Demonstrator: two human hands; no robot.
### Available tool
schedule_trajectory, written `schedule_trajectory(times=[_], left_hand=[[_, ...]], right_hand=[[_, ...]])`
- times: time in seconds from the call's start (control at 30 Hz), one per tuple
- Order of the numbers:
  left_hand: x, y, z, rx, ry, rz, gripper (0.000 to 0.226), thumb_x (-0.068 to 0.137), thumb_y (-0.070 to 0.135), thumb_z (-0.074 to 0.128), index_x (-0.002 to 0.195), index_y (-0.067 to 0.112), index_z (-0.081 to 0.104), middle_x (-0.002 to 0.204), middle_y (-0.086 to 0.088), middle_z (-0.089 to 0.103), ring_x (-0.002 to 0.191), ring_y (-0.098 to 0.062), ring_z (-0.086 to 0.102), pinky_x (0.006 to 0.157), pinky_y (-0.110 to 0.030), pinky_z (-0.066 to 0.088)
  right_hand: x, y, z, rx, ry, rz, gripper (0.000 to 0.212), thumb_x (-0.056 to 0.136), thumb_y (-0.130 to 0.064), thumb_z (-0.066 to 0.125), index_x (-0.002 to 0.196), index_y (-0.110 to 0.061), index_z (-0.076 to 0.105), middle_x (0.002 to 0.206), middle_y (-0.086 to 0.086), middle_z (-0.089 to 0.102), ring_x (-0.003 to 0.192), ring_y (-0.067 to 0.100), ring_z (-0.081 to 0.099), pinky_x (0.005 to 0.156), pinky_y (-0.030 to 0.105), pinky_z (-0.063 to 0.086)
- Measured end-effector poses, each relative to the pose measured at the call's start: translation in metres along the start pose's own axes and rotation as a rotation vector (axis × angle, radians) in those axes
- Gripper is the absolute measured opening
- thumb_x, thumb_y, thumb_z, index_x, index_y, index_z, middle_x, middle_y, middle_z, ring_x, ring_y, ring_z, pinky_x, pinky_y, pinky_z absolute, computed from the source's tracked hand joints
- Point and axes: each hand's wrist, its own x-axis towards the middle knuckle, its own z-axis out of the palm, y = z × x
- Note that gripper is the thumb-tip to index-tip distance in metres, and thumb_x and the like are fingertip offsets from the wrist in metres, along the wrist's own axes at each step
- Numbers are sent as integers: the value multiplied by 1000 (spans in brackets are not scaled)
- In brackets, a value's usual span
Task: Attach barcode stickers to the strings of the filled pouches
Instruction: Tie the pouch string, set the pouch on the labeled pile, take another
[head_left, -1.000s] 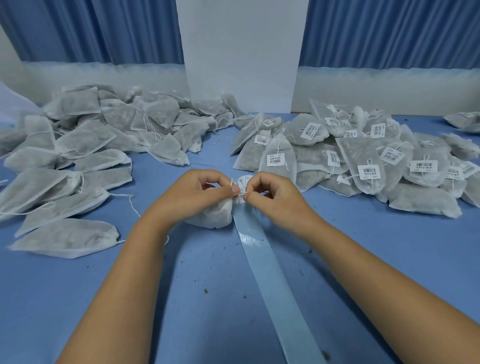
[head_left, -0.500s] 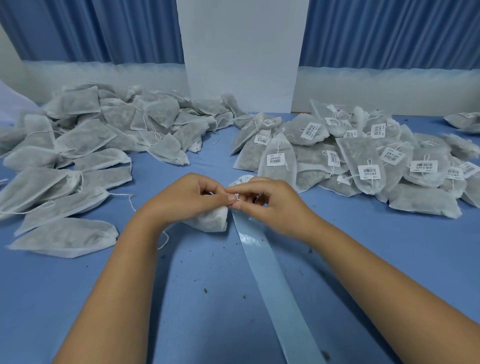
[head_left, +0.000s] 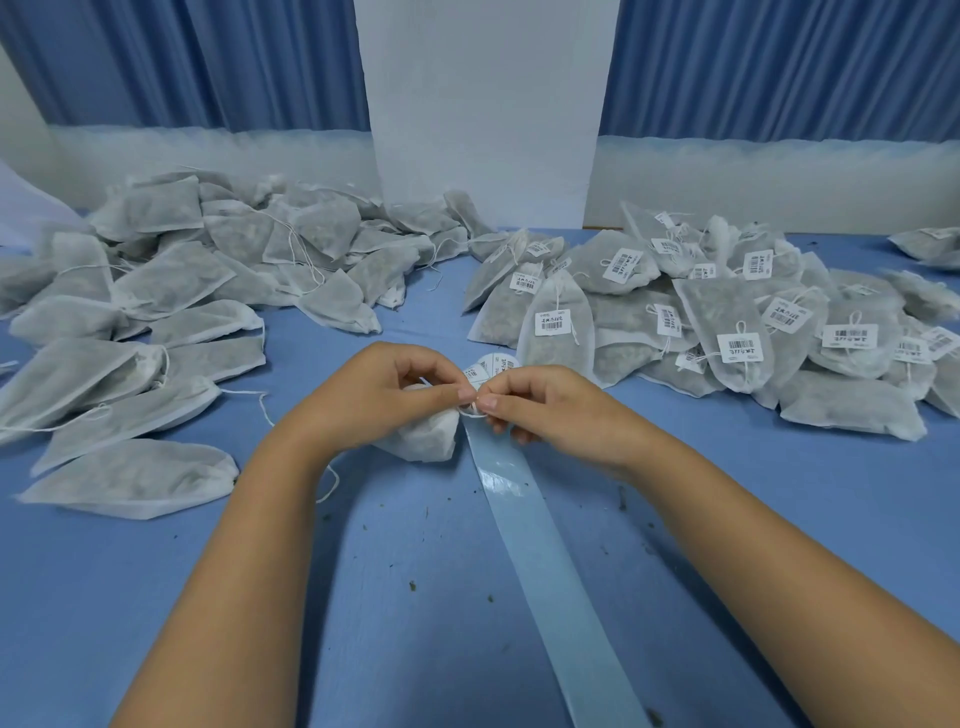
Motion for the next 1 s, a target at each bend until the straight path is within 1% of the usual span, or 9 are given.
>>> schedule_trajectory(times=[0.1,0.17,0.23,0.37,0.5,0.67,0.8,0.9,1.0], left_hand=[[0,0,0,-6,-5,11,9,85,31,72,78,27,77,74,2,70,71,-8,52,66,-15,40],[-1,1,0,-28,-36,-11,13,88,29,69,79,24,77,74,-11,64,70,-14,47,62,-19,37],[-2,2,0,-36,-61,-31,17,92,29,66,78,26,76,75,-12,59,70,-18,44,61,-23,35],[-2,4,0,-68,-54,-34,25,96,28,61,76,31,76,82,-14,62,76,-21,45,72,-34,33],[-3,5,1,-94,-46,-41,24,96,29,61,78,31,77,93,-33,63,81,-23,46,77,-38,33],[-1,4,2,-96,-45,-68,23,95,31,61,79,30,77,84,-16,60,78,-22,45,75,-37,32],[0,3,3,-95,-33,-79,23,95,30,62,77,26,76,80,-13,57,75,-21,43,69,-33,33],[0,4,3,-88,-30,-74,23,96,29,62,78,22,75,77,-11,55,72,-20,40,62,-26,30],[0,3,3,-101,-31,-81,22,94,32,64,80,20,75,76,-14,55,73,-20,40,63,-26,31]], right_hand=[[1,0,-2,51,6,1,15,97,-17,59,88,-21,70,73,-11,61,67,-1,55,63,13,44],[1,1,-2,60,27,-17,14,96,-16,60,89,-22,70,72,-16,63,68,-2,55,63,13,45],[1,1,-2,76,63,-58,13,95,-11,62,91,-20,70,73,-16,67,71,-3,58,65,13,45],[0,0,2,70,181,-200,15,89,2,66,91,-13,65,86,8,69,80,11,60,80,32,50],[0,2,8,-41,243,-241,17,87,4,66,87,-13,68,88,3,72,81,13,64,78,25,50],[1,2,9,-41,286,-203,16,86,1,66,89,-12,74,87,0,74,77,8,64,73,21,48],[-1,2,9,1,279,-213,17,87,0,66,86,-13,76,75,-13,73,69,-2,62,67,13,46],[-2,0,9,92,250,-208,5,82,-9,77,83,-14,77,80,-5,76,73,2,67,69,13,49],[-1,-1,9,87,252,-228,16,84,-6,74,79,-21,76,76,-12,74,69,-4,66,67,9,47]])
